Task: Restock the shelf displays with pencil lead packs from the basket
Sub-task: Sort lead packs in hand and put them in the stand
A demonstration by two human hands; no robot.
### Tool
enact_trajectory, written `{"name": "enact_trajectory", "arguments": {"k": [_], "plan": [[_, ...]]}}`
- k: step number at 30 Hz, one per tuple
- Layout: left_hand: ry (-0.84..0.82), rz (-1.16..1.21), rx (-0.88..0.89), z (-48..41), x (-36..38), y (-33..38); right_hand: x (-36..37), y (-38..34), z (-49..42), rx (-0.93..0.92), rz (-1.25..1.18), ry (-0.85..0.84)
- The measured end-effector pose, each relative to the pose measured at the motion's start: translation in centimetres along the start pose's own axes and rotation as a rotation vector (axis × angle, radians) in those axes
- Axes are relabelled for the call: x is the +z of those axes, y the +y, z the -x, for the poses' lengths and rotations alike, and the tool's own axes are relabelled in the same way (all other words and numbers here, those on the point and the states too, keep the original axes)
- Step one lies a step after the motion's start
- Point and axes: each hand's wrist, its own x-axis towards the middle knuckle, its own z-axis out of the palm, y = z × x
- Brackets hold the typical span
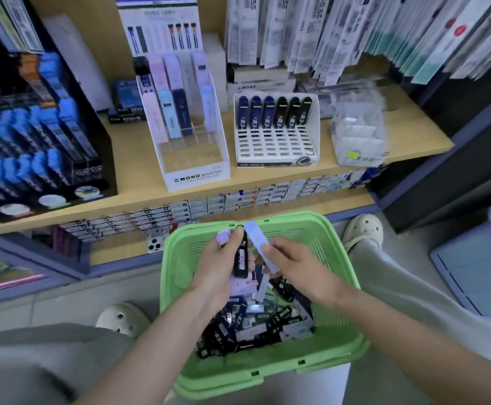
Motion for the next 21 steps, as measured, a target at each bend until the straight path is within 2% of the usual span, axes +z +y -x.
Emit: {"name": "enact_trajectory", "arguments": {"k": [3,8,11,16,21], "plan": [[-0.035,-0.041,0.043,1.4,0.1,1.7,-0.1,-1.0,0.8,-0.092,0.181,-0.042],[-0.083,-0.167,0.146,2.7,-0.1,4.5,-0.7,-3.9,0.7,-0.094,0.171,-0.023],[-0.087,-0.174,0.178,2.9,-0.6,7.2,-2.0,-5.9,-0.3,-0.128,0.256,0.06],[-0.067,-0.139,0.301,1.9,-2.0,11.7,-3.7,-9.8,-4.1,-0.275,0.214,0.191],[-0.044,-0.16,0.393,0.1,-3.4,14.4,-3.6,-14.1,-9.3,-0.441,0.389,0.349]]}}
